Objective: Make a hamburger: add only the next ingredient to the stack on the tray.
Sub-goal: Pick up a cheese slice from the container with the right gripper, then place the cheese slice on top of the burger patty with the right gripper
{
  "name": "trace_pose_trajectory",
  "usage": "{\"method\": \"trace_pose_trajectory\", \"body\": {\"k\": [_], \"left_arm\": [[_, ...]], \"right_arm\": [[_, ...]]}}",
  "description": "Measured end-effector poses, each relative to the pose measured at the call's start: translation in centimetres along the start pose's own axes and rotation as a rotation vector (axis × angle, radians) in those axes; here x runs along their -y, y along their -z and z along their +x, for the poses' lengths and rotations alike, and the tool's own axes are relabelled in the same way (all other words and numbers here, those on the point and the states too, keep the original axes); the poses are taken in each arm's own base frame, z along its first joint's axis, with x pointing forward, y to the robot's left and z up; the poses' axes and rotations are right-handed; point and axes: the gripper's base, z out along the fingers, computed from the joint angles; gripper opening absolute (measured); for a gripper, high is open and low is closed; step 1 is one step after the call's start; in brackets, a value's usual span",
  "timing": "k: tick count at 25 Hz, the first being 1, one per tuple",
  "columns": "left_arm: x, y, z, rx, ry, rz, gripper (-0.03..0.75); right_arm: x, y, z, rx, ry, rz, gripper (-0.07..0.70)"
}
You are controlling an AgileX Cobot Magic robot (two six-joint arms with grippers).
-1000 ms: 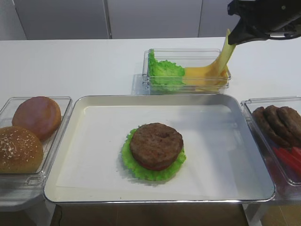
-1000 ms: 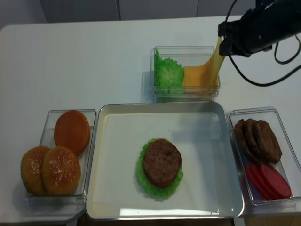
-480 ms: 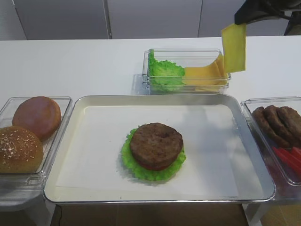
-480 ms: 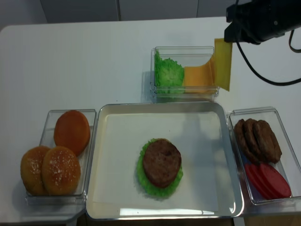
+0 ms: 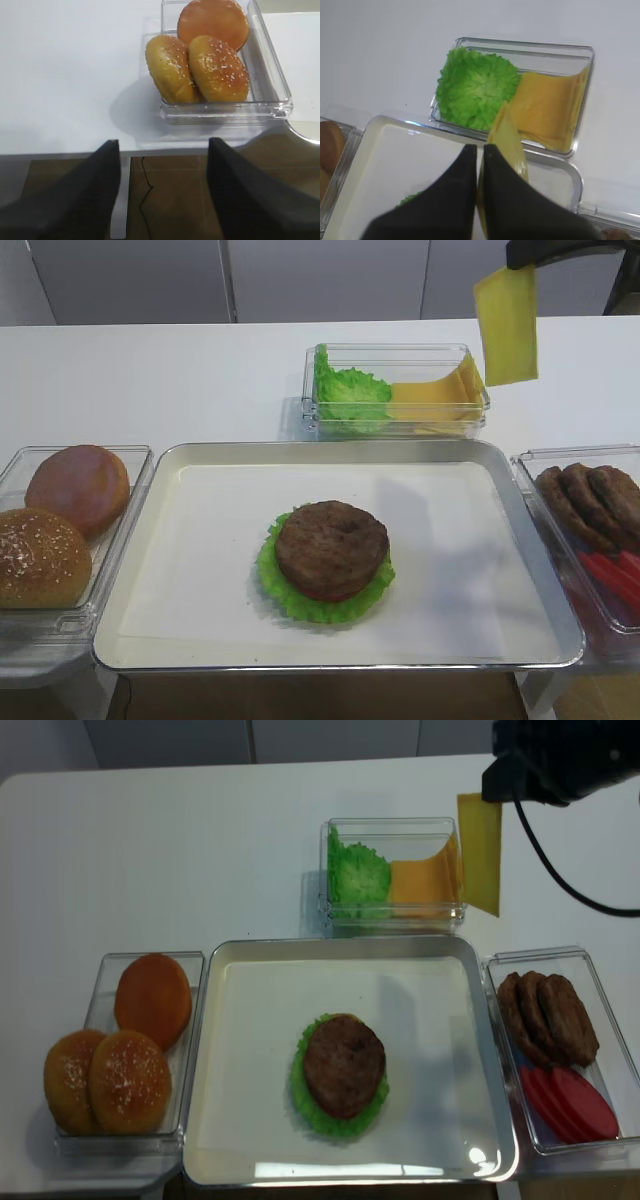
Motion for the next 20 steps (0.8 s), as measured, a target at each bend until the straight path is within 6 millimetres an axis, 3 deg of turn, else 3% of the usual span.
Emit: {"method": "trace_pose_trajectory", "body": {"k": [20], "left_arm": [[0.0,0.0,0.0,0.0,0.0,0.0,0.411]], "right_arm": [[-8.1,-1.8,3.2,-0.171,0.155,-0.131,0.04]]}}
